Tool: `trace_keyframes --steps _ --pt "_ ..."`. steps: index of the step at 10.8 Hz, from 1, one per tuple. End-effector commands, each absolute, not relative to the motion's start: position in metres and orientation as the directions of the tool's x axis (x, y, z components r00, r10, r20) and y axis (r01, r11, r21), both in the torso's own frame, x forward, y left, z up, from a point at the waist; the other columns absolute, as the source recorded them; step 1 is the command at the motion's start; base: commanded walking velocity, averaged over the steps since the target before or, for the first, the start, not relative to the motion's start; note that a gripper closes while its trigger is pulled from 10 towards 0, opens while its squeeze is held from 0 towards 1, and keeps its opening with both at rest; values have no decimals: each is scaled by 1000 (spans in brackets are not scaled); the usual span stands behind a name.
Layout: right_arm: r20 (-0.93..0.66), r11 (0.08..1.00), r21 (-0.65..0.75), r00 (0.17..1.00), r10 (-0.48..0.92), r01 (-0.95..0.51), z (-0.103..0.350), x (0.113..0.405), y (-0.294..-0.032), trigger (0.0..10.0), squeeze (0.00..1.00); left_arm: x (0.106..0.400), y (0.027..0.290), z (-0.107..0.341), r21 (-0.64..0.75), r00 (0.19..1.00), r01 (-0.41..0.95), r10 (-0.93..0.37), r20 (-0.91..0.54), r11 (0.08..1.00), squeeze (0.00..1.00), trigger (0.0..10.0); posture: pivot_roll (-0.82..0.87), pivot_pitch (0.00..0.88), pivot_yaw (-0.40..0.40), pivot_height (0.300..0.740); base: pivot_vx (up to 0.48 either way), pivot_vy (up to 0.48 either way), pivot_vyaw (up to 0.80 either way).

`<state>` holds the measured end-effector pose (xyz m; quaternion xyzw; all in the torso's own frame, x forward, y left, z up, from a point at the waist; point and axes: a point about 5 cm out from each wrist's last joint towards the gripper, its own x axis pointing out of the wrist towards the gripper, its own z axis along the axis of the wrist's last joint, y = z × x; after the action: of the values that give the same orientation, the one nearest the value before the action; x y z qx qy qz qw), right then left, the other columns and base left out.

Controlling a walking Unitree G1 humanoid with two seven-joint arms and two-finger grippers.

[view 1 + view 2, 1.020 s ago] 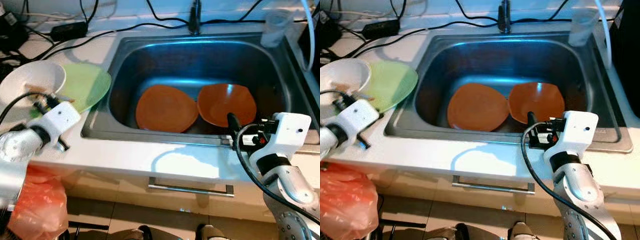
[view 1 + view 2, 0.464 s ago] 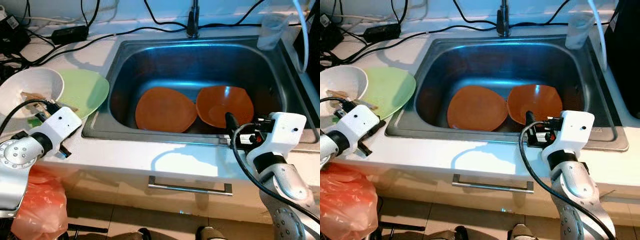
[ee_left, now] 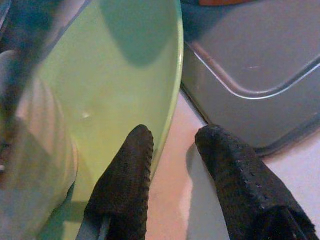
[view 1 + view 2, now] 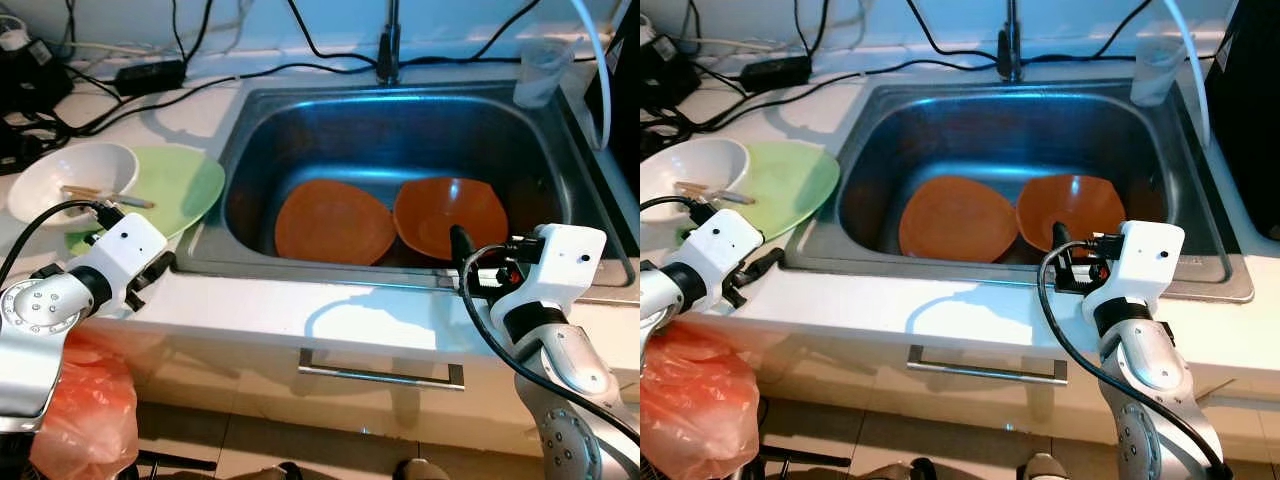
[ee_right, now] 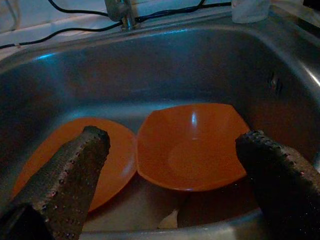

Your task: Kitchen organization

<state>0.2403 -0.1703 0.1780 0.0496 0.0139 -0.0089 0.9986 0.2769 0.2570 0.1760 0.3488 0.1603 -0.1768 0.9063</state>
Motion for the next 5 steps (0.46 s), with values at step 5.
trace_keyframes --steps 5 --pt "-54 994 104 998 33 -27 172 255 -163 10000 0 285 220 161 461 852 504 -332 -405 731 1000 10000 3 70 124 740 0 0 0"
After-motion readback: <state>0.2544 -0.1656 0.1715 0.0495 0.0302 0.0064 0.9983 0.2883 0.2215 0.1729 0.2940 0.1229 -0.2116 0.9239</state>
